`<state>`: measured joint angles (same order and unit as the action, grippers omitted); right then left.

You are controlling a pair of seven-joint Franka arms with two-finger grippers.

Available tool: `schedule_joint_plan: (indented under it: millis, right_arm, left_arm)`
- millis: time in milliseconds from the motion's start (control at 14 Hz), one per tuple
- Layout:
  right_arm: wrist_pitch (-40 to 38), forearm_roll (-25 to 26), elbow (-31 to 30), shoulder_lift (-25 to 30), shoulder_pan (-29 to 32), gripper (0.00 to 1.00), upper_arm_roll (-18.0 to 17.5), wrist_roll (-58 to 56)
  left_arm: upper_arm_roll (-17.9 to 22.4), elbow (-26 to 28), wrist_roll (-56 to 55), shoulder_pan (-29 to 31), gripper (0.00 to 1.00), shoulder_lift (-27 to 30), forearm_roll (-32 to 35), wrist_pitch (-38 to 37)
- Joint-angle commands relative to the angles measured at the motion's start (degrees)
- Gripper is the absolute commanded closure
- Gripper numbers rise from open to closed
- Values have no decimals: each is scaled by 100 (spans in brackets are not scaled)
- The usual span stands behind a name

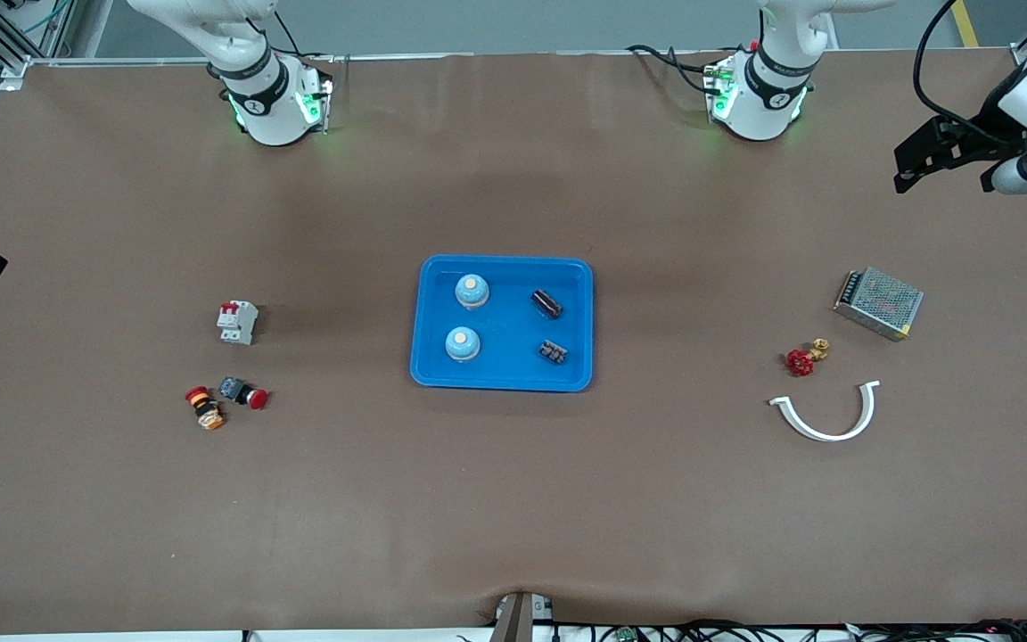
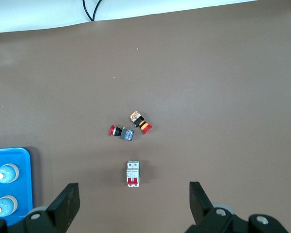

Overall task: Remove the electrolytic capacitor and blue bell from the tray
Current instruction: 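Move both grippers from rest toward the blue tray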

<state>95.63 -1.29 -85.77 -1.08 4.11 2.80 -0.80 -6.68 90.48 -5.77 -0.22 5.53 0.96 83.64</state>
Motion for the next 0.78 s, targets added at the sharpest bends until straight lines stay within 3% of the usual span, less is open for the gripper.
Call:
schedule_joint_plan:
  millis: [0,499,713]
  right_arm:
    - [-44,76,122,-67,20,0,-34,-43]
    - [-44,76,122,-67,20,0,-34,-43]
    - [-44,76,122,-67,29,0,-34,-51]
  left_arm:
    - [-17,-83,76,13,0,1,89,-102]
    - [-35,-57,-11,-66,0,-122,28,-102]
    - [-324,-39,-239,-197,0,-455,10,-67]
